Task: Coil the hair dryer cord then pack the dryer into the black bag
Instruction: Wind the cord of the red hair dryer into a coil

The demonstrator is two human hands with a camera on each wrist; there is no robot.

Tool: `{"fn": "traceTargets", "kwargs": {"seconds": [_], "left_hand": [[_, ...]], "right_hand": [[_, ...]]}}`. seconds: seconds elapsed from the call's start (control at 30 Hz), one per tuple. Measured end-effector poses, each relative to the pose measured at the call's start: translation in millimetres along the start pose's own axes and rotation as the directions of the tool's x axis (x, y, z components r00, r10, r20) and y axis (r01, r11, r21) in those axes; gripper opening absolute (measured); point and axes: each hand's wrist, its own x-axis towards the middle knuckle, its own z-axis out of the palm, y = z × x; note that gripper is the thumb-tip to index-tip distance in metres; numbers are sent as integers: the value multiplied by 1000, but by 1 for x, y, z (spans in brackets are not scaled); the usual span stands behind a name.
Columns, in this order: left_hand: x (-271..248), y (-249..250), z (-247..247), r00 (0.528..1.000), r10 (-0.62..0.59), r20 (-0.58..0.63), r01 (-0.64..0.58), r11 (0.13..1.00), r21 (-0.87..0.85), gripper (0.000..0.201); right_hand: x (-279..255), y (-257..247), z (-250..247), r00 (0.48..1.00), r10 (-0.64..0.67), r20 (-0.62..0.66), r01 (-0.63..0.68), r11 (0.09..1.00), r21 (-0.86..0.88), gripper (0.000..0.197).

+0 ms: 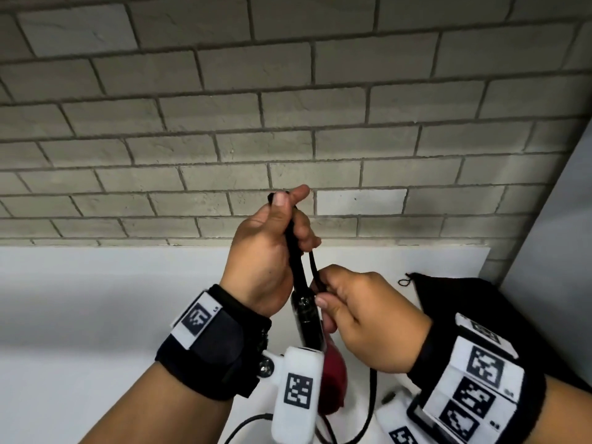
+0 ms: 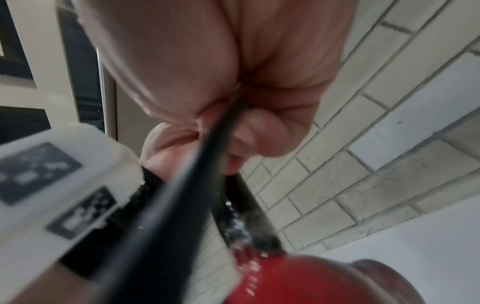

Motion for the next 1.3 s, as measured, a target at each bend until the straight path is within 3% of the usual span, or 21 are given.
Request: {"fn": "traceTargets", "kwargs": {"seconds": [0.07,0.13,0.23,0.3,0.33,0.4,0.47,0.53,0.57,0.63,0.77,0.9,0.97,1.03,1.1,1.17,1.3], "left_hand": [[-2,-6,4,997,77,0,-75,978,195,40],[-4,-13,5,990,126,56,-138,894,426,38],[-5,-17,3,980,79,183,-181,730,659,35],[-5,-17,-4,973,13,229,-181,654,734,38],[-6,-17,-8,968,-28,249,-178,622,763,42],[-9,-13,-15,948,-118,295,-166,607,777,42],[-15,-5,-15,895,-189,404,-194,650,735,28],[-19,-3,-12,846,-249,472,-201,670,715,18],[-20,-3,-12,835,-267,482,-178,697,695,20],[-21,-4,-12,836,-284,469,-106,755,647,28],[-21,0,-10,842,-285,458,-68,786,614,29],[-17,7,-12,870,-247,428,-90,773,628,34],[-15,7,-15,886,-238,399,-102,738,667,37],[-16,7,-16,889,-234,394,-119,713,691,37],[-16,9,-13,894,-218,392,-130,711,691,36],[-15,15,-10,898,-192,396,-147,717,681,36],[-13,20,-11,911,-141,389,-165,738,654,36]], "right_hand": [[3,-7,-6,997,47,67,-53,993,101,17],[4,-12,-12,983,100,155,-146,937,317,18],[0,-18,-20,962,158,221,-269,680,682,13],[-3,-19,-28,944,212,251,-326,517,791,13],[-5,-18,-33,937,232,261,-345,502,793,15],[-5,-14,-42,930,265,255,-364,565,740,19],[-2,-7,-53,943,284,174,-331,731,597,24],[5,-5,-66,980,188,60,-197,940,277,28],[8,-6,-72,991,121,53,-127,984,122,30],[16,-7,-81,988,96,123,-97,995,-1,37],[26,-7,-87,963,80,258,-96,994,52,47],[29,-6,-92,995,-85,56,79,992,100,18],[29,-12,-92,988,-156,-1,156,988,7,13],[31,-20,-94,975,-220,25,221,961,-165,17],[40,-27,-102,984,-138,108,161,957,-240,29],[50,-29,-111,986,-28,167,49,991,-127,41],[58,-28,-110,989,-64,131,64,998,6,40]]}}
